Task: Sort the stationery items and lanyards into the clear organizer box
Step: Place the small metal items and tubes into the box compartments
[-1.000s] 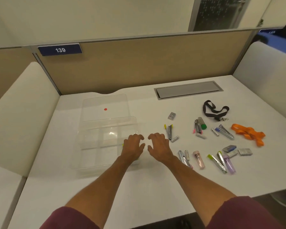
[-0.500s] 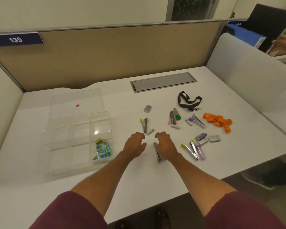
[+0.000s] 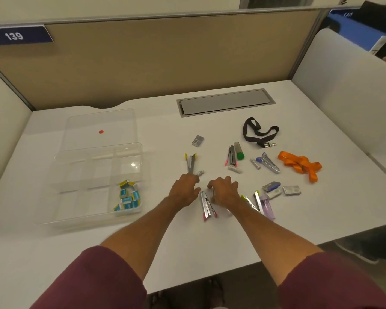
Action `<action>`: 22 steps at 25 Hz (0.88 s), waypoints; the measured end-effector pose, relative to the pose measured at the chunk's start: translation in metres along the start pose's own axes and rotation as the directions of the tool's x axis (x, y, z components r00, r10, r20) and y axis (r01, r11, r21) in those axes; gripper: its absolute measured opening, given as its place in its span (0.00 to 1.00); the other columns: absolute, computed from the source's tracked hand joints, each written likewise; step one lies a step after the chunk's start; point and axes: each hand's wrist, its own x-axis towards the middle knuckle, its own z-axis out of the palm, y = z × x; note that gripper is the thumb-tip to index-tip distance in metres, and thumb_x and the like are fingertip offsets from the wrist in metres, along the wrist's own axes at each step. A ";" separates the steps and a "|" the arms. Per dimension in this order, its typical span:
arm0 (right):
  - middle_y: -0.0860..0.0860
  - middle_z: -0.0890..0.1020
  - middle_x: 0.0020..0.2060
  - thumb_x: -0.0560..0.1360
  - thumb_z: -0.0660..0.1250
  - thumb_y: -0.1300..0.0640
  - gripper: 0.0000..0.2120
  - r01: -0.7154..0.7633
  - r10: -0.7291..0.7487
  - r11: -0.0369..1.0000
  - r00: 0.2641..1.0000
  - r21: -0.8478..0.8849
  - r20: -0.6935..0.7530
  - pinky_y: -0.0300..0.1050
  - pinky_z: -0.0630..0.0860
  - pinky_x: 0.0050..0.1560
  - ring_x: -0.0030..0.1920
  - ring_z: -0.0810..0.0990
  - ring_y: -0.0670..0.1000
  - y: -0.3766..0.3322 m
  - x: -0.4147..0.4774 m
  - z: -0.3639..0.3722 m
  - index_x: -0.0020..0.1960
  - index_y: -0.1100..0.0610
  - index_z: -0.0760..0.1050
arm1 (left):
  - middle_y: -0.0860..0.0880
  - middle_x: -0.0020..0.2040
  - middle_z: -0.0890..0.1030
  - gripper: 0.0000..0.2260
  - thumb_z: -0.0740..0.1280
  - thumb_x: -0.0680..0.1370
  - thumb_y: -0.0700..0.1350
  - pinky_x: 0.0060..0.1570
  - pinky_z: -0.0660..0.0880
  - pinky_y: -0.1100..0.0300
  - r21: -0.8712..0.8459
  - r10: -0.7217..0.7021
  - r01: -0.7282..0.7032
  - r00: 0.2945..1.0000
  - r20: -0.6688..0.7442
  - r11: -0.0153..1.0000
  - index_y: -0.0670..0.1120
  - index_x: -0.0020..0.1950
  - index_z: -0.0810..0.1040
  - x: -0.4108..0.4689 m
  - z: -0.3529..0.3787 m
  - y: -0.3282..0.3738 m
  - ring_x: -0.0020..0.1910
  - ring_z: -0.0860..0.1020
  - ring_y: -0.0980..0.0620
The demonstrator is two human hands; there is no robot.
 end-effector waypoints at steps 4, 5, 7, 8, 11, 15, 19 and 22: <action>0.52 0.74 0.60 0.69 0.74 0.54 0.23 -0.008 0.008 1.000 0.999 0.003 0.040 0.51 0.65 0.59 0.63 0.68 0.56 0.004 0.014 -0.004 0.63 0.51 0.73 | 0.45 0.67 0.72 0.15 0.62 0.80 0.45 0.64 0.68 0.52 0.045 0.011 -0.011 1.000 -0.012 0.999 0.43 0.65 0.72 0.016 0.001 0.006 0.66 0.69 0.45; 0.52 0.74 0.59 0.68 0.75 0.53 0.24 -0.010 0.009 1.000 0.999 0.013 0.049 0.51 0.65 0.59 0.62 0.68 0.56 0.005 0.017 -0.005 0.61 0.51 0.73 | 0.45 0.67 0.73 0.15 0.62 0.80 0.45 0.63 0.69 0.52 0.052 0.010 -0.009 1.000 -0.021 0.999 0.43 0.65 0.72 0.021 0.001 0.008 0.66 0.70 0.45; 0.51 0.76 0.54 0.66 0.76 0.54 0.22 -0.007 0.001 0.997 0.997 0.073 0.077 0.51 0.65 0.58 0.59 0.70 0.55 0.007 0.022 -0.010 0.57 0.52 0.71 | 0.45 0.65 0.74 0.15 0.61 0.79 0.43 0.62 0.70 0.50 0.066 -0.016 0.019 0.999 -0.038 0.998 0.43 0.65 0.73 0.030 0.000 0.012 0.64 0.71 0.45; 0.51 0.76 0.50 0.66 0.76 0.56 0.22 -0.005 -0.006 0.993 0.996 0.120 0.093 0.51 0.65 0.56 0.56 0.72 0.54 0.008 0.023 -0.012 0.54 0.52 0.70 | 0.44 0.64 0.75 0.14 0.61 0.79 0.42 0.61 0.71 0.50 0.090 -0.029 0.033 0.999 -0.039 0.995 0.43 0.65 0.73 0.034 -0.001 0.015 0.63 0.72 0.44; 0.50 0.74 0.41 0.66 0.73 0.63 0.19 -0.005 -0.016 0.955 0.998 0.297 0.066 0.46 0.65 0.48 0.45 0.72 0.52 0.018 0.029 -0.022 0.47 0.52 0.65 | 0.42 0.58 0.77 0.11 0.59 0.79 0.38 0.55 0.73 0.50 0.249 -0.019 0.029 0.999 -0.042 0.968 0.41 0.60 0.75 0.047 0.001 0.023 0.58 0.75 0.42; 0.54 0.73 0.39 0.69 0.68 0.69 0.15 0.038 0.001 0.882 0.997 0.469 -0.084 0.37 0.63 0.30 0.38 0.71 0.52 0.039 0.036 -0.035 0.44 0.56 0.64 | 0.42 0.55 0.79 0.12 0.60 0.76 0.33 0.53 0.72 0.53 0.434 0.007 0.016 0.999 -0.050 0.901 0.42 0.57 0.76 0.061 0.005 0.030 0.55 0.77 0.43; 0.56 0.73 0.43 0.72 0.65 0.69 0.12 0.035 0.017 0.865 0.995 0.501 -0.099 0.41 0.69 0.36 0.39 0.71 0.52 0.052 0.045 -0.039 0.46 0.56 0.65 | 0.42 0.58 0.77 0.17 0.64 0.73 0.31 0.55 0.72 0.53 0.454 -0.033 0.026 0.999 0.007 0.891 0.42 0.61 0.72 0.069 0.013 0.036 0.58 0.76 0.43; 0.58 0.74 0.46 0.73 0.66 0.68 0.11 0.031 0.009 0.868 0.997 0.496 -0.078 0.43 0.72 0.42 0.41 0.72 0.51 0.057 0.052 -0.038 0.52 0.59 0.69 | 0.41 0.59 0.74 0.18 0.62 0.73 0.28 0.52 0.72 0.51 0.370 -0.055 0.044 0.998 0.019 0.928 0.41 0.61 0.70 0.068 0.020 0.040 0.59 0.73 0.42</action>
